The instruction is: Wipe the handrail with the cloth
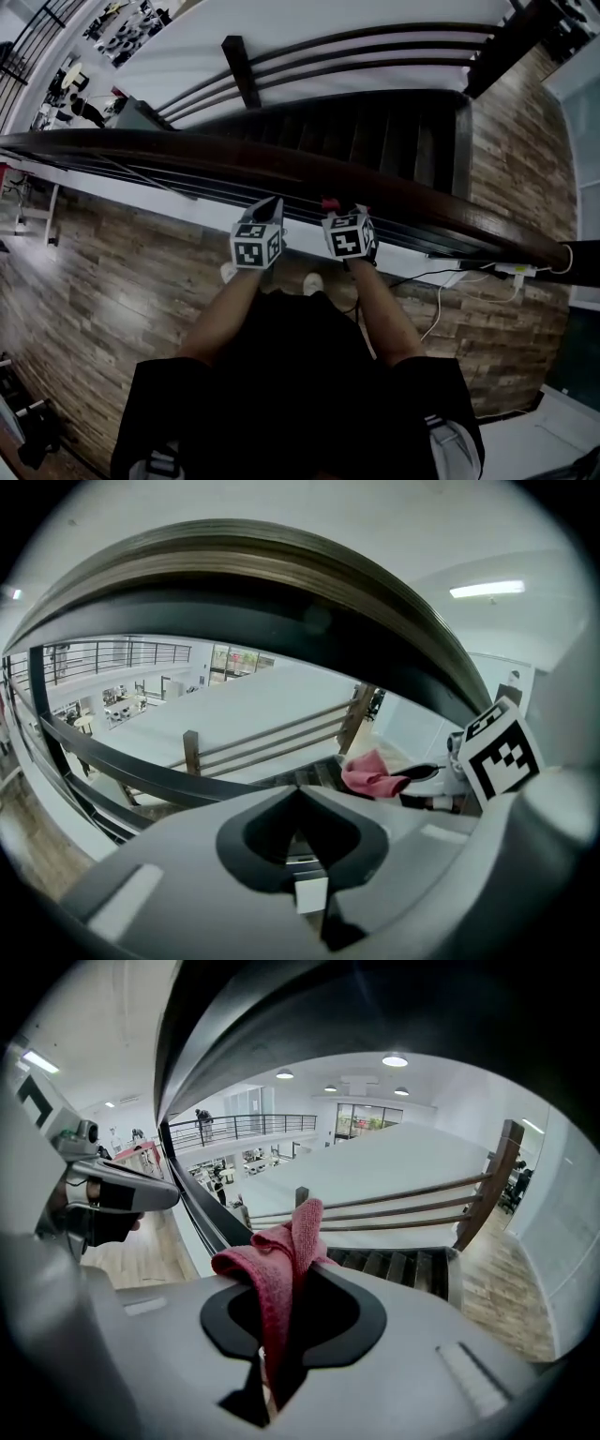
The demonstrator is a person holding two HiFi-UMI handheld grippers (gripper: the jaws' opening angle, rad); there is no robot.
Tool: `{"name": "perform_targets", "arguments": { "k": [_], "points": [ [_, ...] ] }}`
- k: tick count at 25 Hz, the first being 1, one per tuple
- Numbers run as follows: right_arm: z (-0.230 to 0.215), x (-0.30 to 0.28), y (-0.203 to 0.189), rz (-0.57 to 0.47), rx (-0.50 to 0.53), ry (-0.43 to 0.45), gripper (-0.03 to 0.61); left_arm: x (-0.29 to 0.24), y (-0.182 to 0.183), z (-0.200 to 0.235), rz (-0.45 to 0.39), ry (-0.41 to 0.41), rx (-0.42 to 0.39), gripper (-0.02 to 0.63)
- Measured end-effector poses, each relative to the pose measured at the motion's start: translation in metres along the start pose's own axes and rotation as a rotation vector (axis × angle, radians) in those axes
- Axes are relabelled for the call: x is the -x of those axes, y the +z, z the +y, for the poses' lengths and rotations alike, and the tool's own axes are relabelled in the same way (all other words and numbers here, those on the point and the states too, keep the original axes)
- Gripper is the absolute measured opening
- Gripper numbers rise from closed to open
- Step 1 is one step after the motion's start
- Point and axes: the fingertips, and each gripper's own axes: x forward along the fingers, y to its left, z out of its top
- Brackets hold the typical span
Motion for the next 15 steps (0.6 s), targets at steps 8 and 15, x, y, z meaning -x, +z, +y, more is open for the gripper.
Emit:
{"name": "perform_targets", "arguments": {
  "k": [8,15],
  "points": [
    [0.026,-0.016,0.017,0.006,-0.021,-0.028,0.052,0.006,-0.004,0.029,0.072,-0.039,-0.019,0.000],
    [0.044,-0.029,0.025,0.008,-0.021,-0.053,0.052,0.005,-0.001,0.058,0.099,-0.057,-0.010,0.000]
  ]
}}
